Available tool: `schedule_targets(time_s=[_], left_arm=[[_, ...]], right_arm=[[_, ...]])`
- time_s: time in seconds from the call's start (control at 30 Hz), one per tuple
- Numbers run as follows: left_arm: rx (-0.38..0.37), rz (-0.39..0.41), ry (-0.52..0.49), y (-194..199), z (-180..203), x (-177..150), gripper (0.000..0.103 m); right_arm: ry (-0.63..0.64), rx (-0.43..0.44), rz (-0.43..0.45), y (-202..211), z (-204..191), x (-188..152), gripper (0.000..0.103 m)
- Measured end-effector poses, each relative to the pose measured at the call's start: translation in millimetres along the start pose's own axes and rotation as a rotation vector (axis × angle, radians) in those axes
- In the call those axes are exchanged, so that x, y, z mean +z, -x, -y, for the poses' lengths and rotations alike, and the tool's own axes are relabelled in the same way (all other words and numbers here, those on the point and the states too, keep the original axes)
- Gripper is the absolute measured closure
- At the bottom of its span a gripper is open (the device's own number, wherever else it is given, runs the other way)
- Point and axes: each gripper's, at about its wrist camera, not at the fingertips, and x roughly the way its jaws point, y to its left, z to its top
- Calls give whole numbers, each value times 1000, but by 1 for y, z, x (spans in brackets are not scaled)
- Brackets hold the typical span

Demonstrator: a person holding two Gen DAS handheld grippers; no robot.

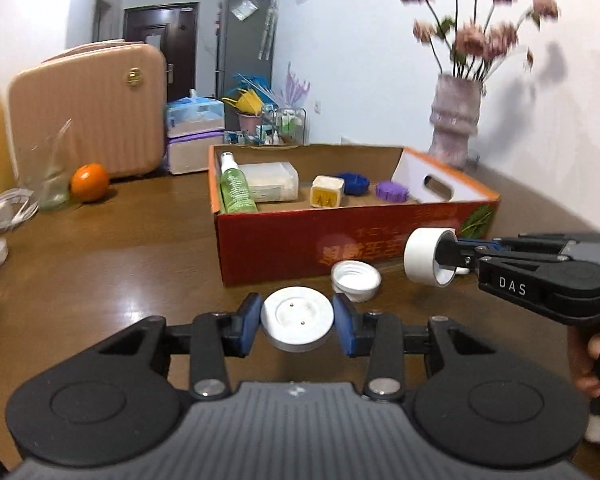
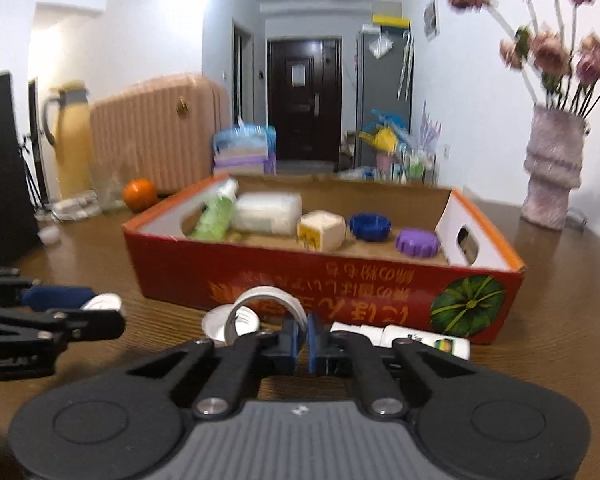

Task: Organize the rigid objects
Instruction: 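Grasp a white cap with the left tool while the right tool grasps the tape roll, then carry the white cap with the left tool while the right tool carries the tape roll into the box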

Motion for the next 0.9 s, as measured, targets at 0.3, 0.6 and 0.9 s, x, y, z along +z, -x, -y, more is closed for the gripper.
schedule_targets(time_s=[0.3, 0.6, 0.9], left_arm=[[122, 149, 62, 101, 21, -45, 63], [72, 159, 73, 148, 38, -72, 63], [36, 184, 52, 161, 53, -73, 63]], right_arm=[[-25, -28, 104, 115, -16, -38, 98], [-42, -105, 135, 186, -21, -67, 98], [-53, -129, 159, 209, -20, -77, 98]])
